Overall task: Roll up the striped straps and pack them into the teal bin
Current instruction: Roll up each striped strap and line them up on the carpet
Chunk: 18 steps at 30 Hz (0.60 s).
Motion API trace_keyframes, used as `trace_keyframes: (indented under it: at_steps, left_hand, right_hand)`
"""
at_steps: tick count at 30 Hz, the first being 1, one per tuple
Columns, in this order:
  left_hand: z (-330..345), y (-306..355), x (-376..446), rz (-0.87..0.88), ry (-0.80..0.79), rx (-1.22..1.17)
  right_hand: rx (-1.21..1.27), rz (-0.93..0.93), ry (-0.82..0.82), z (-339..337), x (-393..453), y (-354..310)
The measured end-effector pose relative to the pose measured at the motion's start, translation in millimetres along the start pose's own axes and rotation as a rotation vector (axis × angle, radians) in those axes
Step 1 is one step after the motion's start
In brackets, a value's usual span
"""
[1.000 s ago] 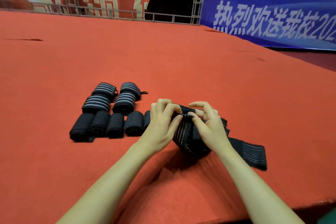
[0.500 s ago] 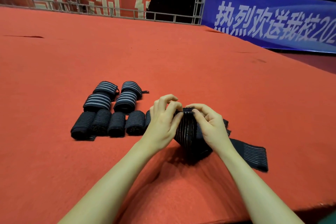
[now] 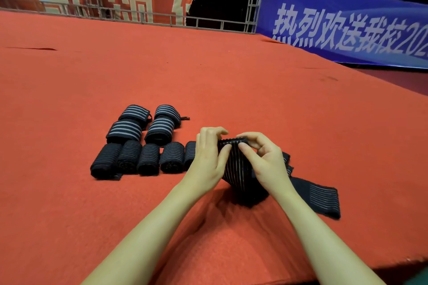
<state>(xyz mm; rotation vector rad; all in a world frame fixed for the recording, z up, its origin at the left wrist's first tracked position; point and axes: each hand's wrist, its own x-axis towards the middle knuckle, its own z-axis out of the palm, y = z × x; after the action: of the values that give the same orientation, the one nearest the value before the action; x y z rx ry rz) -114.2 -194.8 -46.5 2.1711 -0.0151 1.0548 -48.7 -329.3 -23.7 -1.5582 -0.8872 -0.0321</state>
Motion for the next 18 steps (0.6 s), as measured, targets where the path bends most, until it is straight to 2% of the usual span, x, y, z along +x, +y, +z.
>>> trace_keyframes:
  at_steps: [6, 13, 18]
  left_hand:
    - [-9, -4, 4, -0.066, -0.062, 0.029]
    - [-21, 13, 39, -0.002, 0.14, -0.054]
    - [-37, 28, 74, 0.079, 0.132, -0.077]
  right_hand:
    - [0.007, -0.011, 0.046, -1, 6, -3]
    - [-0.195, -0.136, 0.199, 5, 36, -30]
    - [-0.29, -0.298, 0.297, -1, 64, -56]
